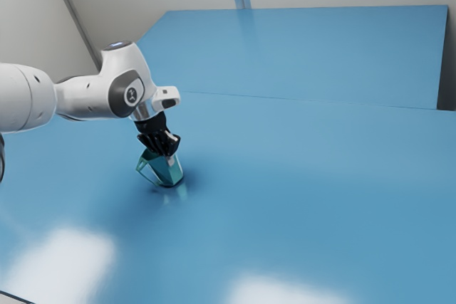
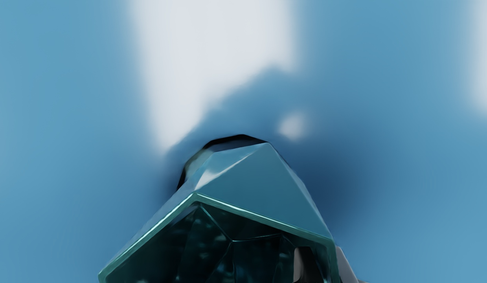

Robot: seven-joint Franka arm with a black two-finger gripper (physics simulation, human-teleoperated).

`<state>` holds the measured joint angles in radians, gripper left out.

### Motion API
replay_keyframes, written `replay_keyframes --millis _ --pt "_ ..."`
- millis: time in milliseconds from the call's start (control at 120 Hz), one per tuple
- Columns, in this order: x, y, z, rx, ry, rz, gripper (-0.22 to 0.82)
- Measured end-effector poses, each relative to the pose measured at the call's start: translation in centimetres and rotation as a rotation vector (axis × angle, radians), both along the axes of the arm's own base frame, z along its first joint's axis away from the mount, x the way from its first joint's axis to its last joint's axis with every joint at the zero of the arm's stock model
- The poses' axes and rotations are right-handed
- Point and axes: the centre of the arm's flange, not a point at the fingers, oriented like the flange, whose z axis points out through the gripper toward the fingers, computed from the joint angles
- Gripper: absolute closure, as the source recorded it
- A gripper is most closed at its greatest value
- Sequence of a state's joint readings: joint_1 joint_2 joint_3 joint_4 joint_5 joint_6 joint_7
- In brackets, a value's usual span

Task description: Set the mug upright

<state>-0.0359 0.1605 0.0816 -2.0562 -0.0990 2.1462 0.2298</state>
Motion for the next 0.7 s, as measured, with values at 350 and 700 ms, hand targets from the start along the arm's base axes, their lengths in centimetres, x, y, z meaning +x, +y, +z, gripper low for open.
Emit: replay_keyframes --millis 350,700 --pt "0.1 -1.3 4.7 -0.013 -0.067 -0.015 0.14" --pt "3.7 -1.4 19.9 -0.007 -0.170 -0.045 0.03"
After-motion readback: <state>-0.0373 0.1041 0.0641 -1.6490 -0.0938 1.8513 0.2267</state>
